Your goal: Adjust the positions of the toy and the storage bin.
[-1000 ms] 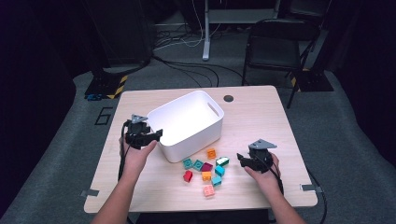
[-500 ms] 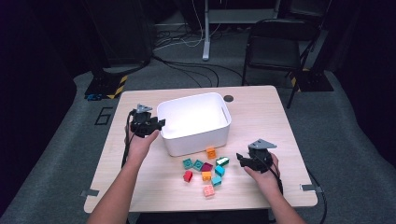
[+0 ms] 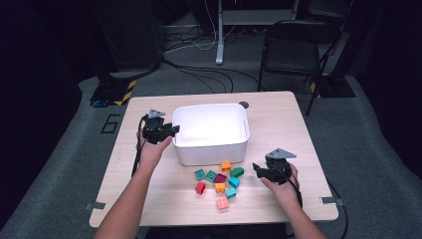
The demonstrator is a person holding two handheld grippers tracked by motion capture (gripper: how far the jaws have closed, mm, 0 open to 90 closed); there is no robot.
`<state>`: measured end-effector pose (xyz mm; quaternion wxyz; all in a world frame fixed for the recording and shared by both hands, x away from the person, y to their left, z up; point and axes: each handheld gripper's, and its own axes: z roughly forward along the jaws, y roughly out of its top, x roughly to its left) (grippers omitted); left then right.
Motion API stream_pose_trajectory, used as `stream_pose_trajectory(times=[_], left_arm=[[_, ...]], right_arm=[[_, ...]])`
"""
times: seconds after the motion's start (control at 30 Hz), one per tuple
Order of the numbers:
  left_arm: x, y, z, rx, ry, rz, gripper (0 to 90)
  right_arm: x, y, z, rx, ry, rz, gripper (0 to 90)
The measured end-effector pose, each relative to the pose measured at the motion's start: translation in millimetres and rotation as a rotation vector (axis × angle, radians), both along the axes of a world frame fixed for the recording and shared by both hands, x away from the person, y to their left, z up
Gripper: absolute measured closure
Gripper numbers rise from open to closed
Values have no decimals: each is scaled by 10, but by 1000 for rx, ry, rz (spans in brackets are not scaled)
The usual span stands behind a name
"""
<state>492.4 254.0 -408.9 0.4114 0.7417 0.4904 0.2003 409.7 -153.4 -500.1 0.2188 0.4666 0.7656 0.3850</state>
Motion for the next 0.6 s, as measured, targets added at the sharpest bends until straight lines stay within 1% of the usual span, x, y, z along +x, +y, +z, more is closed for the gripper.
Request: stream_pose_trajectory(times=[0.03, 0.13, 0.23, 0.33, 0.47, 0.57, 0.6], left_arm=[[-5, 7, -5, -9, 2, 5, 577], [-27, 24, 6, -13, 7, 8, 527], [-67, 54, 50, -3, -15, 9, 522], [-98, 86, 81, -9, -28, 12, 515], [-150, 140, 115, -16, -23, 5, 495], [-230, 183, 145, -19, -40, 4, 474], [-268, 200, 152, -27, -49, 5, 470]], right_arm=[[0, -4, 1, 0, 2, -2, 386], [1, -14, 0, 1, 3, 2, 387], [-1, -15, 2, 1, 3, 3, 387], [-1, -18, 3, 1, 3, 2, 390], [4, -28, 6, -6, 2, 2, 394], [1, -37, 22, -7, -1, 2, 396], [-2, -41, 27, -8, -4, 2, 396]])
